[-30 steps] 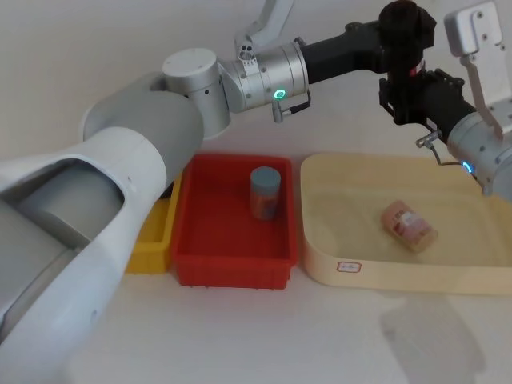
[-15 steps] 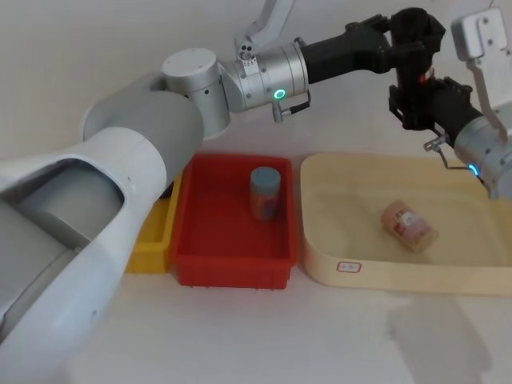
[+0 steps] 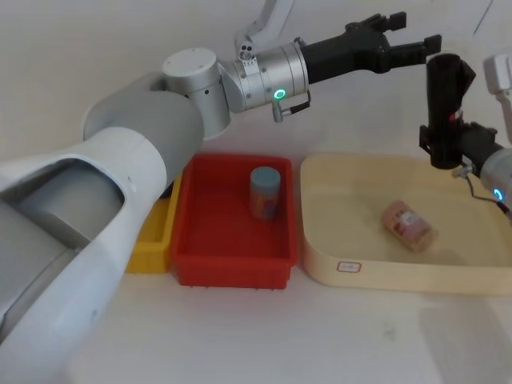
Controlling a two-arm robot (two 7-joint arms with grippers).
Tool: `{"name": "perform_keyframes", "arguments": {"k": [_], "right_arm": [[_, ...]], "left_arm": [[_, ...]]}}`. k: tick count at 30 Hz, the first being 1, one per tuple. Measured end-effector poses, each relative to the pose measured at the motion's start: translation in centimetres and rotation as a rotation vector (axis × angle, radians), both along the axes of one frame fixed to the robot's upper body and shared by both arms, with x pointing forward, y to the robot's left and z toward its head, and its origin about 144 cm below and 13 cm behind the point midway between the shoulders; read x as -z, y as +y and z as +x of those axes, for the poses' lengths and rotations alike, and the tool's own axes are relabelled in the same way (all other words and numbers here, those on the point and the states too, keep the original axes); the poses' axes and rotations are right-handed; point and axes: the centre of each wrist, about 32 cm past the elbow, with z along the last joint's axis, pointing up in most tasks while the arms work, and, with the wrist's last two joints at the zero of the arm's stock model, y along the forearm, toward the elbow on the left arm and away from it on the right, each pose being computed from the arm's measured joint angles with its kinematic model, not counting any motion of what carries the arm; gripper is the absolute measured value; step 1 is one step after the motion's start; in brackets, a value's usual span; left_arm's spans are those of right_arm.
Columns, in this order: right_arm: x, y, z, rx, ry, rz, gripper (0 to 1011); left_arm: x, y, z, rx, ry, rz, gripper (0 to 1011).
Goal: Pick up the garbage bag with the one hand and transfer it to the other hand.
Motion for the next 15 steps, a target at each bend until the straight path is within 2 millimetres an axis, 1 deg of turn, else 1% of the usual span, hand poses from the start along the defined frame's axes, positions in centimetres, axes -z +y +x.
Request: {"name": "perform_keyframes", "arguments": {"k": [2,4,6,10,13,15], "right_arm": [[0.5,-0.6,0.1,0.001,0.017,0.012,566],[1.0,-1.1,0.2,0.003,0.03,0.023,594],[1.2,-1.4,0.3,0.005,0.038,0.029,676],[1.8,-2.1,0.4,0.008,0.055,0.043,768],[2.1,-2.4,0.5,0.009,0.063,0.049,875],[2.3,-2.6,0.5,0.01,0.069,0.054,925]], "left_arm": [[0.0,0.0,0.0,0.0,0.0,0.0,1001],[0.0,0.0,0.0,0.0,0.0,0.0,1001],[0.0,0.0,0.0,0.0,0.0,0.0,1001],[0.0,0.0,0.0,0.0,0.0,0.0,1001],[0.0,0.0,0.0,0.0,0.0,0.0,1001],[0.0,0.0,0.0,0.0,0.0,0.0,1001]]}}
